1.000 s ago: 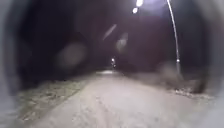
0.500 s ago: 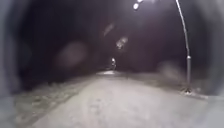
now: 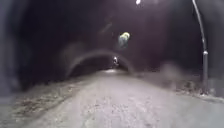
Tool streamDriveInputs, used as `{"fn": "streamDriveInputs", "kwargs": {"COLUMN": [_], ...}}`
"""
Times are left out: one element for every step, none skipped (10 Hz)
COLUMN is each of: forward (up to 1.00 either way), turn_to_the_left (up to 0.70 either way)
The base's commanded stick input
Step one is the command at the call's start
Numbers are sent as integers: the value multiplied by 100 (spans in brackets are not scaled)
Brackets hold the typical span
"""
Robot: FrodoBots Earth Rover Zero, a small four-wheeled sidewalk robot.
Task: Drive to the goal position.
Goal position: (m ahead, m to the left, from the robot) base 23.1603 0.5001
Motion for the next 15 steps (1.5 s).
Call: {"fn": "streamDriveInputs", "kwargs": {"forward": [100, 100, 100, 100, 100, 100, 100, 100, 100, 100, 100, 100, 100, 100, 100], "turn_to_the_left": [4, 7, 22, 24, 22, 8, 3, 3, 9, 14, 10, 6, 7, 14, 20]}}
